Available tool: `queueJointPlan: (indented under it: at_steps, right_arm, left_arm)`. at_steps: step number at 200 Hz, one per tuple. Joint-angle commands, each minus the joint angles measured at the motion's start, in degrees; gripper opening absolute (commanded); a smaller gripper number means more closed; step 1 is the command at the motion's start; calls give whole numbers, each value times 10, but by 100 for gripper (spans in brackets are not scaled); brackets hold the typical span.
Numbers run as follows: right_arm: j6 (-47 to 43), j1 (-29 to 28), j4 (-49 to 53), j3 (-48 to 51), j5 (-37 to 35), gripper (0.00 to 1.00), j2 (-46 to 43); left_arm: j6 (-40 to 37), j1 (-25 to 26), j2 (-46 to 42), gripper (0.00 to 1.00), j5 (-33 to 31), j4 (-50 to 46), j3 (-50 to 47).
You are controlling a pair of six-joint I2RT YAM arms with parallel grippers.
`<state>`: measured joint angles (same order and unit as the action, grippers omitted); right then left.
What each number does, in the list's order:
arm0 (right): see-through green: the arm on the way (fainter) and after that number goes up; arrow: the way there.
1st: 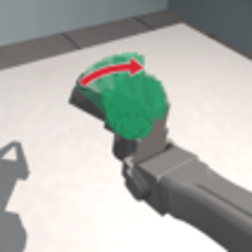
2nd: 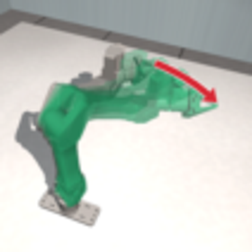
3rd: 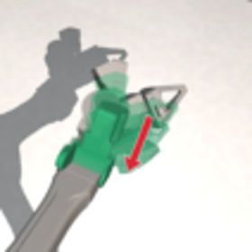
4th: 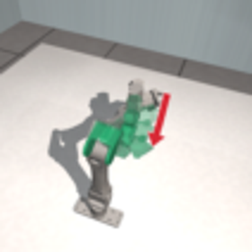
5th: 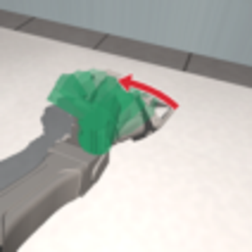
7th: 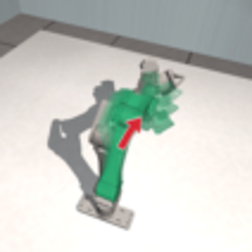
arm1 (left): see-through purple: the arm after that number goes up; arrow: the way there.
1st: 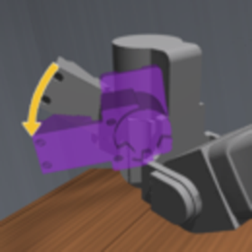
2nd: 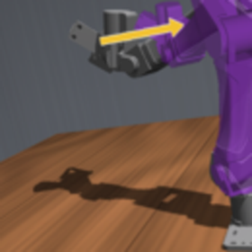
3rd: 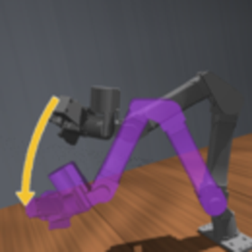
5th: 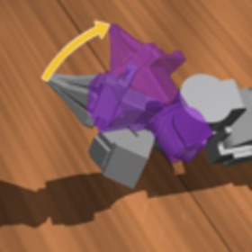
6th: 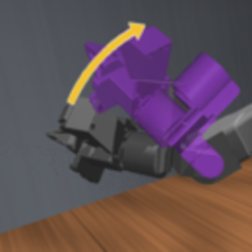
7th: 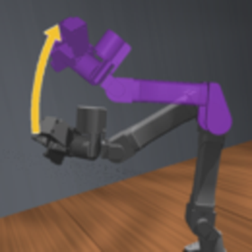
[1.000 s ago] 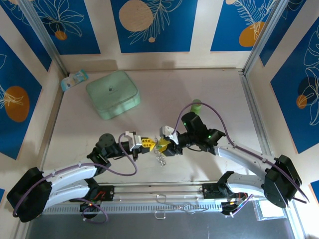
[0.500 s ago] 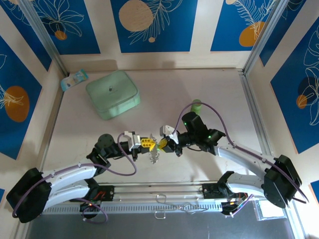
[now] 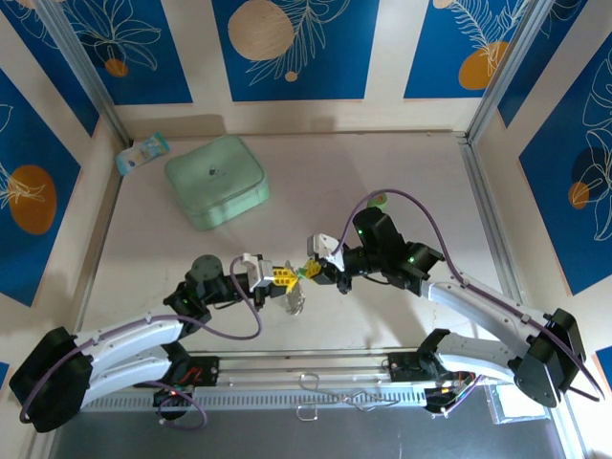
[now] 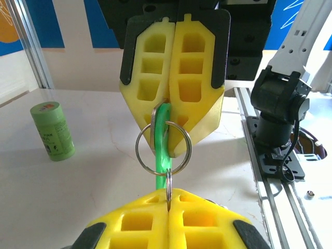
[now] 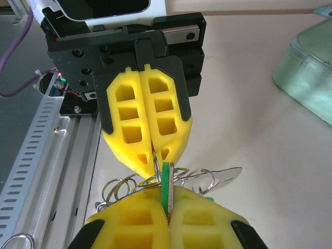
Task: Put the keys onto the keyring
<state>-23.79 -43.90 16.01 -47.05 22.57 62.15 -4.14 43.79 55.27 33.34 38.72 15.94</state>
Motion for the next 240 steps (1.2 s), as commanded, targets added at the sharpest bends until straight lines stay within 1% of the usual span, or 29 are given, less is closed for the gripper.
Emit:
queueJointPlan:
  at_steps: [1,8,21,26,41,55,74,98,120,134,150,166,184,195,218,240]
  right_arm:
    - [-15,-8,13,-26,-9,0,-9]
    - [-15,-9,16,-27,-15,0,-10]
    - [-18,-13,18,-29,-27,0,-12]
    - [-18,-13,19,-27,-31,0,-13]
    - [-18,-14,16,-27,-49,0,-11]
    - [-17,-13,12,-29,-64,0,-5]
    - [-14,-21,2,-40,-70,0,10]
    - [-15,-51,-20,-67,-65,0,45]
    - [-14,-87,-54,-96,-49,0,86]
    - [-8,-105,-85,-116,-45,0,118]
    - [20,-122,-138,-134,-32,0,160]
    - [48,-140,-174,-152,-44,0,203]
    - [77,-142,-221,-139,-64,0,237]
    - [75,-137,-232,-121,-87,0,254]
    - [31,-120,-191,-95,-136,0,282]
    - [-16,-98,-139,-67,-187,0,281]
  left_arm:
    - [-17,4,-7,0,-20,-22,18]
    - [-18,3,-7,1,-23,-25,19]
    - [-15,3,-8,20,-33,-24,18]
    - [-14,3,-10,27,-39,-23,16]
    - [-10,3,-24,39,-64,-15,6]
    - [-4,4,-50,48,-115,-13,-8]
    - [2,3,-108,58,-208,-25,-24]
    - [16,4,-211,72,-384,-89,-28]
    - [17,3,-308,77,-517,-155,-17]
    - [27,3,-356,78,-598,-189,-8]
    - [29,3,-398,78,-649,-222,3]
    - [38,3,-422,77,-697,-248,13]
    - [40,3,-439,77,-740,-261,17]
    - [39,2,-443,77,-754,-267,17]
    - [40,3,-430,77,-754,-259,12]
    - [46,3,-396,77,-747,-256,15]
